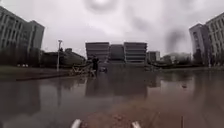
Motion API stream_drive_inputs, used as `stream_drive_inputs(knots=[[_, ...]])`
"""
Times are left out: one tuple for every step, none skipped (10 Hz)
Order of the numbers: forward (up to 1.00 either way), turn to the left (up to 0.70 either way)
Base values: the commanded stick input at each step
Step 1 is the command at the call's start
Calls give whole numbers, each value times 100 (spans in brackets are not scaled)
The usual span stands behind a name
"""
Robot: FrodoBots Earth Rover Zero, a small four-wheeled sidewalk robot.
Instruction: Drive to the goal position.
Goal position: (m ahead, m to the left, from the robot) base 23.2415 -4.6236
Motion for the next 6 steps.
stream_drive_inputs(knots=[[70,-20],[70,-8],[70,-2],[70,0],[70,0],[70,0]])
